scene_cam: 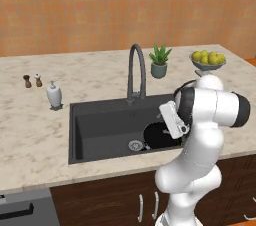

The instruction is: Pick the pan and sponge and place them into the sink. Then turn on the water.

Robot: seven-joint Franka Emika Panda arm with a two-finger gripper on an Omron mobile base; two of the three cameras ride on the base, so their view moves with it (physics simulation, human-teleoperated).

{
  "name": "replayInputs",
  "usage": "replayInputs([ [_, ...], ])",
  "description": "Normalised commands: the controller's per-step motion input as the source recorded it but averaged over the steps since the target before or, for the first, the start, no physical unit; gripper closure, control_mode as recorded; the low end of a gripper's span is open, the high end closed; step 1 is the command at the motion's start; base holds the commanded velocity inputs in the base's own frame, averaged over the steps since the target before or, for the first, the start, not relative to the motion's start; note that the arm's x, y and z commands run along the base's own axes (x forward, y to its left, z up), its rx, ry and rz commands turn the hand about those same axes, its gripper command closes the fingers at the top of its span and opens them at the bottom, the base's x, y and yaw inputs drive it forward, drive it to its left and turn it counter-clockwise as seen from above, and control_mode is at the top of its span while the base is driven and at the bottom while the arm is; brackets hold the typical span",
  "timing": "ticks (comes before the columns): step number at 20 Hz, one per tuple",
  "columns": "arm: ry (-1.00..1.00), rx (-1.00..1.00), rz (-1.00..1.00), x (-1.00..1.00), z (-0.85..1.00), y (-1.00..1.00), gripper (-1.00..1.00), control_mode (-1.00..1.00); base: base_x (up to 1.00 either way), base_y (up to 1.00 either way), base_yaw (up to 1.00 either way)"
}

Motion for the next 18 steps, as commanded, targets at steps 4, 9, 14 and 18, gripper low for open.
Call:
replayInputs([
  [4,-0.02,-0.01,0.00,-0.39,1.00,-0.28,-1.00,-1.00,0.00,0.00,0.00],
  [9,-0.11,-0.07,-0.06,-0.59,1.00,-0.19,-1.00,-1.00,0.00,0.00,0.00],
  [14,-0.04,-0.04,-0.10,-0.43,1.00,-0.18,-1.00,-1.00,0.00,0.00,0.00],
  [18,0.00,-0.05,-0.16,-0.48,0.88,-0.57,-1.00,-1.00,0.00,0.00,0.00],
])
